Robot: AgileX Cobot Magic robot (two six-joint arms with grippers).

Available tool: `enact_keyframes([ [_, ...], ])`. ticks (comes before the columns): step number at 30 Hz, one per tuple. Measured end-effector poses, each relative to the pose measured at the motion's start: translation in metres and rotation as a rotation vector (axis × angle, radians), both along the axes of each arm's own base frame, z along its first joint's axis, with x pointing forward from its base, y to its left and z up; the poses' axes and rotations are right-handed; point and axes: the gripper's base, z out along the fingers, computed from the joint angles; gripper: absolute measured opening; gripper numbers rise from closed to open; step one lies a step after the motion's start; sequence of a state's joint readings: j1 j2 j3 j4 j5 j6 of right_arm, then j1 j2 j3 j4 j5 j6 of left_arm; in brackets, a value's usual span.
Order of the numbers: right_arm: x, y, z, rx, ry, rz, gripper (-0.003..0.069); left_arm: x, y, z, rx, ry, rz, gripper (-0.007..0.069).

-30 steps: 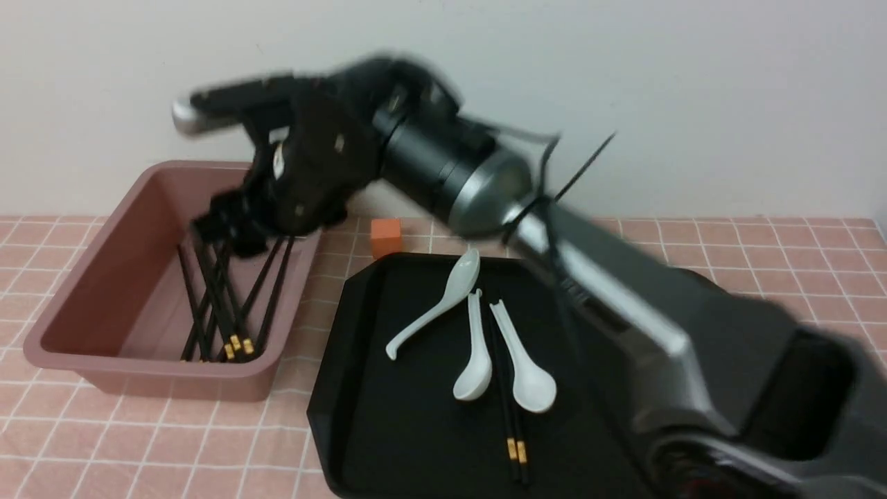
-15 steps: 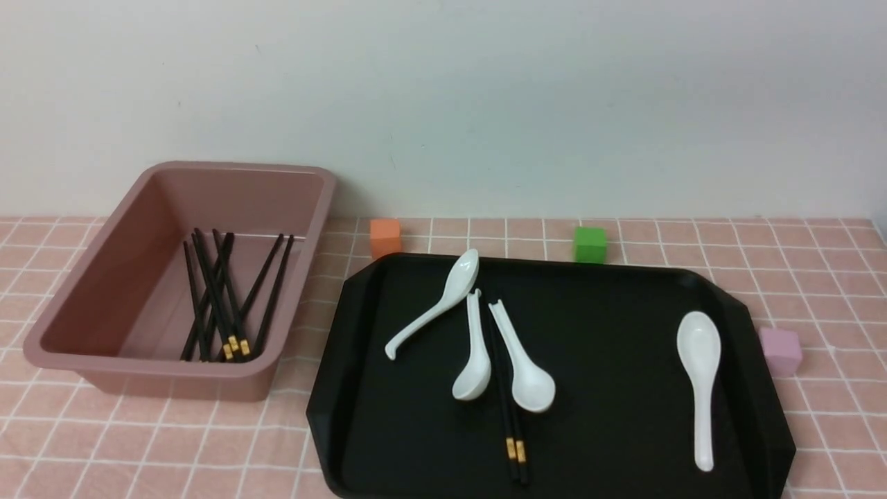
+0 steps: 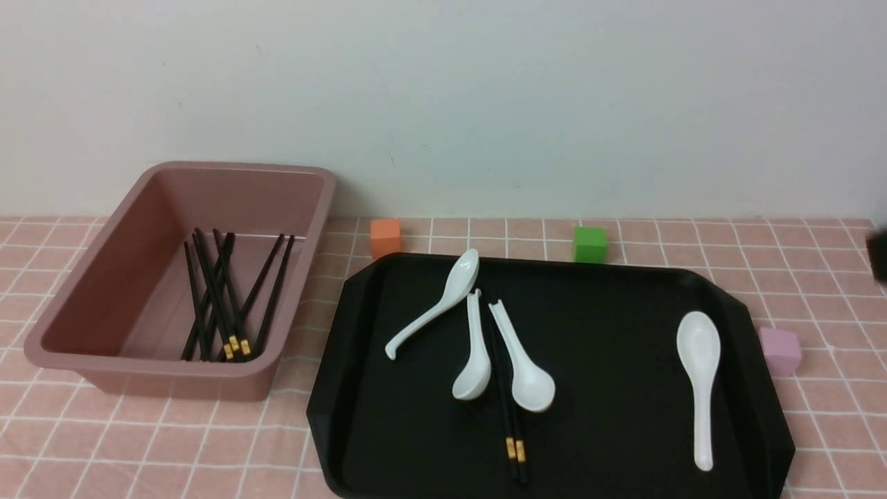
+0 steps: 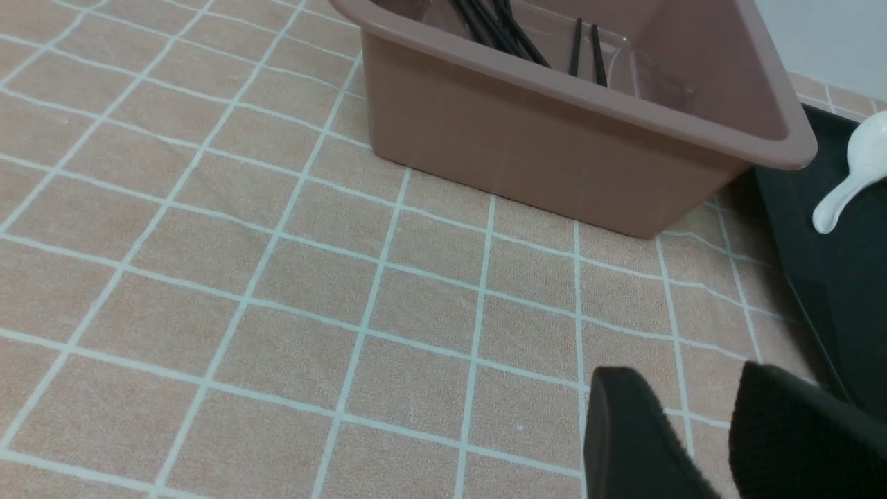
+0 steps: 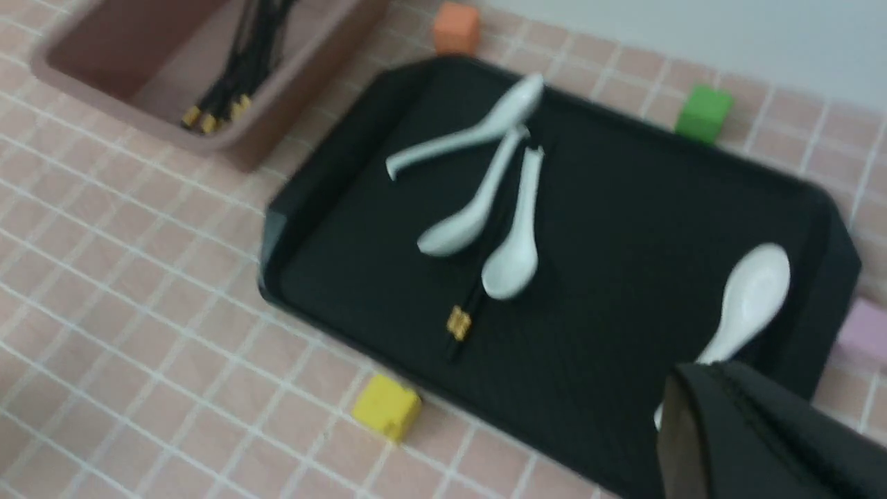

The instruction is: On pink tablecloth take chopsticks from black tray and put them in box.

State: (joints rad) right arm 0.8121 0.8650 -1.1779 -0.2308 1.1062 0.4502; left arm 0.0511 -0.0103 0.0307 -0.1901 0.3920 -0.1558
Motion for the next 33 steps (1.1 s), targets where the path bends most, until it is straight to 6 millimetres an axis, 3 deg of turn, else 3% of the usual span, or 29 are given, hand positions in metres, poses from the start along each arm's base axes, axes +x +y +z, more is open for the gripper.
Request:
enact_keyframes([
  [7, -0.006, -0.009, -0.050, -0.165, 0.159, -0.032, -0.0003, 0.000, 0.000, 0.000, 0.000, 0.000, 0.000, 0.0239],
  [16, -0.012, -0.012, -0.059, -0.179, 0.213, -0.032, -0.0007, 0.000, 0.000, 0.000, 0.000, 0.000, 0.000, 0.0239],
  [21, -0.010, -0.029, -0.079, -0.128, 0.132, -0.083, -0.0016, 0.000, 0.000, 0.000, 0.000, 0.000, 0.000, 0.0239],
  [26, -0.021, -0.055, -0.137, -0.101, -0.061, -0.116, -0.0016, 0.000, 0.000, 0.000, 0.000, 0.000, 0.000, 0.0239],
  [30, -0.035, -0.072, -0.198, -0.088, -0.259, -0.237, -0.0015, 0.000, 0.000, 0.000, 0.000, 0.000, 0.000, 0.0239],
  [33, -0.043, -0.077, -0.219, -0.038, -0.318, -0.320, -0.0015, 0.000, 0.000, 0.000, 0.000, 0.000, 0.000, 0.0239],
])
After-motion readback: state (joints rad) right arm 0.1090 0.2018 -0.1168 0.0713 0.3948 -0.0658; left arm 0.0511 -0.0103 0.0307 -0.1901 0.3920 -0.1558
